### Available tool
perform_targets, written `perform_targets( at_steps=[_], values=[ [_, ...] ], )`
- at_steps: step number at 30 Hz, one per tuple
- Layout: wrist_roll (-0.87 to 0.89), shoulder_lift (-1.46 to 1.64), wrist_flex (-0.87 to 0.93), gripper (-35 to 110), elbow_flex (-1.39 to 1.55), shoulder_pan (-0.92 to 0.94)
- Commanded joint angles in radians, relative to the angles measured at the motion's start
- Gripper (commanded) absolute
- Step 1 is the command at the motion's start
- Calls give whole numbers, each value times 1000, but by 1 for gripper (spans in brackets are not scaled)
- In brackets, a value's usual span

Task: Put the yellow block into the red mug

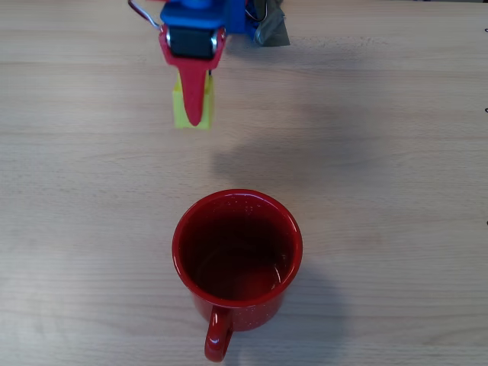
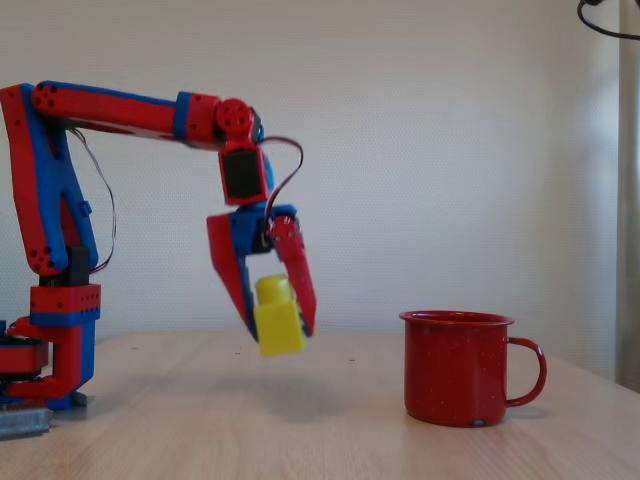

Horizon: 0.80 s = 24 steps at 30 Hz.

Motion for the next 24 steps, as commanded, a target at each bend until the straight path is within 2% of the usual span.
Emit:
perform_targets(
  at_steps=[1, 9, 24],
  values=[
    [-14, 97, 101, 0, -192, -23],
    [17, -52, 285, 0, -598, -77],
    [110, -376, 356, 0, -1117, -150]
  ],
)
